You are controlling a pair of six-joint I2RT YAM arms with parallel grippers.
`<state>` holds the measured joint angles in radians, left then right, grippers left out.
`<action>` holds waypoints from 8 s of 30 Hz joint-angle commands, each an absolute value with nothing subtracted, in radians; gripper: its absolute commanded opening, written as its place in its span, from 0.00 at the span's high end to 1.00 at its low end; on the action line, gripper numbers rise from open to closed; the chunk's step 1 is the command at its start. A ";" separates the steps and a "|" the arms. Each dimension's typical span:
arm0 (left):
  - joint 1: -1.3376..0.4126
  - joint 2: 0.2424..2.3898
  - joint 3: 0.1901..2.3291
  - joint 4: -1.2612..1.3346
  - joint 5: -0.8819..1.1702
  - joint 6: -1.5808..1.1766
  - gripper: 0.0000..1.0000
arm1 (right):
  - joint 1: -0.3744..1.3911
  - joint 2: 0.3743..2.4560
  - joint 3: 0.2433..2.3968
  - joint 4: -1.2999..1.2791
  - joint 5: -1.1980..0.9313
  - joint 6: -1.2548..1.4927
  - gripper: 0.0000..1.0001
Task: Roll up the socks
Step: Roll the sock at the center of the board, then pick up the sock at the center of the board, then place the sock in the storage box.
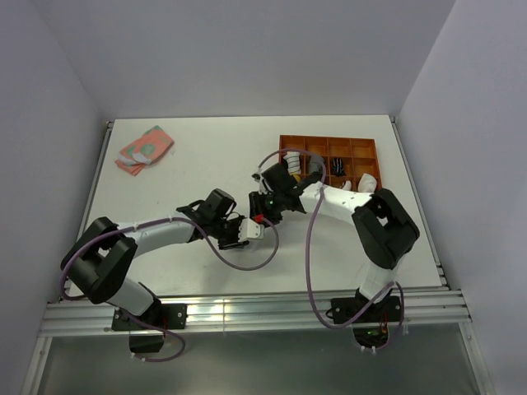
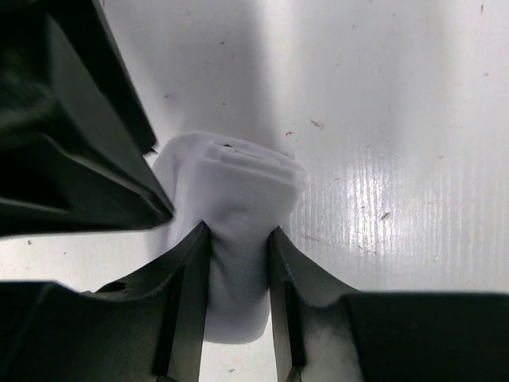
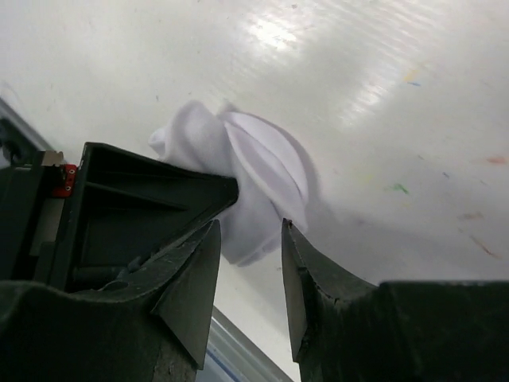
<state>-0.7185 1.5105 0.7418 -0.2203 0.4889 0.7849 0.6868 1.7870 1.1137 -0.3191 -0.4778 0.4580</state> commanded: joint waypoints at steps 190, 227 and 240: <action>-0.028 2.000 1.565 -1.315 0.976 0.762 0.64 | 0.911 1.419 0.995 -0.339 0.176 0.232 1.00; -0.003 1.942 1.623 -1.368 1.137 0.847 0.64 | 0.110 1.819 1.446 -0.587 0.859 0.210 1.00; -0.003 1.963 1.609 -1.368 1.137 0.871 0.65 | 0.098 1.968 1.554 -0.620 0.968 0.175 1.00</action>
<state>-0.0059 1.9606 1.5944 -1.3327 1.1015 0.8307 0.1081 1.9438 1.5139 -0.6159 0.9047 0.1860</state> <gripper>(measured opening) 0.352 0.295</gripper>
